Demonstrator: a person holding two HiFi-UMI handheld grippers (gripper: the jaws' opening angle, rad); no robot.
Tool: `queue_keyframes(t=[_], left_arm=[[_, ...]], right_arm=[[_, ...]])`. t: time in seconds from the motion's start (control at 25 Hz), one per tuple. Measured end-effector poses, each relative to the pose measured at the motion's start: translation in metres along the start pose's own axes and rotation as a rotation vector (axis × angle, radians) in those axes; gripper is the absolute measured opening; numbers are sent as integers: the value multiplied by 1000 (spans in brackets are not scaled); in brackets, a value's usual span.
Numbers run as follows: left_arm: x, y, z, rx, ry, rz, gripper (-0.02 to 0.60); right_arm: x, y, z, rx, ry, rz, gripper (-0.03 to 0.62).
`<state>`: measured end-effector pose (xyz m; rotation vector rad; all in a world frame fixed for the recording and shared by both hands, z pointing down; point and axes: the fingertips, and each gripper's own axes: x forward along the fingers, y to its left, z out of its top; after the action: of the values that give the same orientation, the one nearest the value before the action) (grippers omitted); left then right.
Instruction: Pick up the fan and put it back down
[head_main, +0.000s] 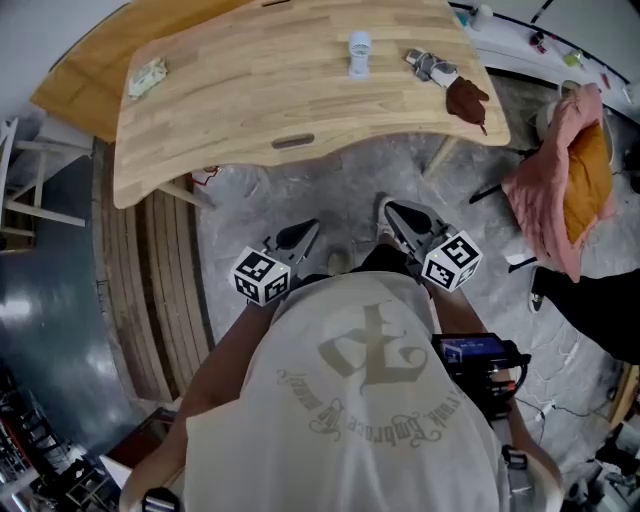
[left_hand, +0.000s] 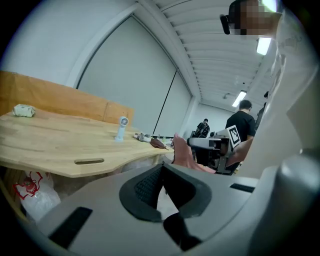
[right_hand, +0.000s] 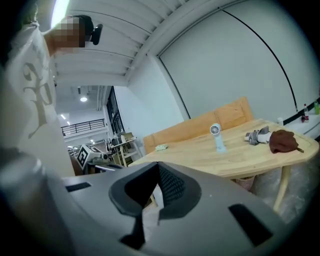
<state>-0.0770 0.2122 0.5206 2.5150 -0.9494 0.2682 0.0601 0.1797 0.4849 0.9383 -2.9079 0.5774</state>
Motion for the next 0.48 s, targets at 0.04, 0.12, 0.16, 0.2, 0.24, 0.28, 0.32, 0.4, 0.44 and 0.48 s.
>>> queue_keyframes(t=[0.04, 0.12, 0.16, 0.2, 0.24, 0.28, 0.32, 0.4, 0.44, 0.48], left_arm=[[1, 2, 0, 0, 1, 0, 9], [4, 4, 2, -1, 2, -3, 11], [5, 5, 3, 0, 2, -6, 10], [7, 5, 3, 2, 3, -9, 10], [9, 6, 4, 2, 4, -12, 10], [12, 6, 4, 2, 6, -15, 9], [14, 7, 5, 1, 7, -17, 9], [20, 8, 8, 0, 8, -20, 10], [22, 9, 9, 1, 7, -20, 10], [22, 9, 10, 1, 6, -20, 9]], right_arm=[[1, -2, -1, 3, 2, -2, 14], [3, -5, -2, 8, 6, -9, 14], [3, -6, -2, 10, 9, -14, 15], [3, -7, -3, 11, 11, -18, 15], [3, -9, -3, 12, 12, -21, 14], [3, -12, -4, 14, 13, -24, 15], [3, -15, -4, 17, 14, -26, 14], [3, -22, -3, 21, 16, -31, 14], [3, -25, -2, 22, 16, -32, 14], [4, -26, -1, 23, 18, -33, 14]])
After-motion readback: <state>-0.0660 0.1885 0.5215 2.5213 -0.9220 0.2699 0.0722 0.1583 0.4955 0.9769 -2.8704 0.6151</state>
